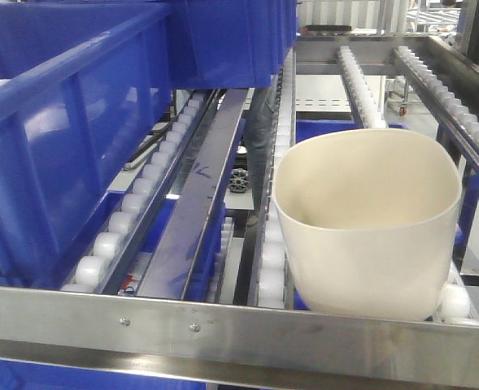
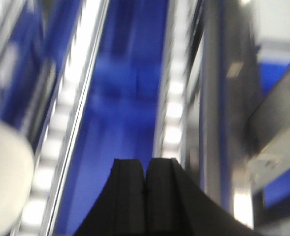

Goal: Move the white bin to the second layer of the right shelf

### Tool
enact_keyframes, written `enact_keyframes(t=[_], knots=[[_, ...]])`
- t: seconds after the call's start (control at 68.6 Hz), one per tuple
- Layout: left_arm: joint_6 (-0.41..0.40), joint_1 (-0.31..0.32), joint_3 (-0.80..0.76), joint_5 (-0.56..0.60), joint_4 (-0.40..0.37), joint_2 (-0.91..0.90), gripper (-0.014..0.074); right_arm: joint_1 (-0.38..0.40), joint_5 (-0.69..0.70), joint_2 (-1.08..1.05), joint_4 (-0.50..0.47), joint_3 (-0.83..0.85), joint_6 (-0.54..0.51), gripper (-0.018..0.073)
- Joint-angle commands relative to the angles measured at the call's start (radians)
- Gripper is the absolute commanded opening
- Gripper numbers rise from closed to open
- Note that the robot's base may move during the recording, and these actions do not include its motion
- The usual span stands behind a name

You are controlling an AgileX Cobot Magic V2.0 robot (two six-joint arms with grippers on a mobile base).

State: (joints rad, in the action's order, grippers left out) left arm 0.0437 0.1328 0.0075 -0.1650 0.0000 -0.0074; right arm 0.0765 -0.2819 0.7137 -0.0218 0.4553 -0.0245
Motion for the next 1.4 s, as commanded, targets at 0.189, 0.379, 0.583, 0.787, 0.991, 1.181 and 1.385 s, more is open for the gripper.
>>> enact_keyframes(t=[0.189,0.379,0.583,0.787,0.991,1.181,1.385], knots=[[-0.005,0.003,0.037,0.088,0.0,-0.014,0.0085,0.014,0.313,-0.25,-0.044,-0.177,-0.063,0.0022],[-0.005,0.003,0.037,0.088,0.0,-0.014,0.0085,0.014,0.29,-0.413,-0.029,-0.199,-0.059,0.0022],[-0.005,0.003,0.037,0.088,0.0,-0.014,0.0085,0.014,0.293,-0.54,0.172,-0.2,0.178,0.0022],[-0.005,0.003,0.037,0.088,0.0,-0.014,0.0085,0.014,0.319,-0.539,0.19,-0.22,0.332,0.002],[-0.005,0.003,0.037,0.088,0.0,-0.014,0.0085,0.014,0.289,-0.539,0.178,-0.221,0.332,0.002],[-0.005,0.003,0.037,0.088,0.0,-0.014,0.0085,0.014,0.289,-0.539,0.178,-0.221,0.332,0.002],[-0.005,0.003,0.037,0.088,0.0,-0.014,0.0085,0.014,0.282,-0.539,0.178,-0.221,0.331,0.002]])
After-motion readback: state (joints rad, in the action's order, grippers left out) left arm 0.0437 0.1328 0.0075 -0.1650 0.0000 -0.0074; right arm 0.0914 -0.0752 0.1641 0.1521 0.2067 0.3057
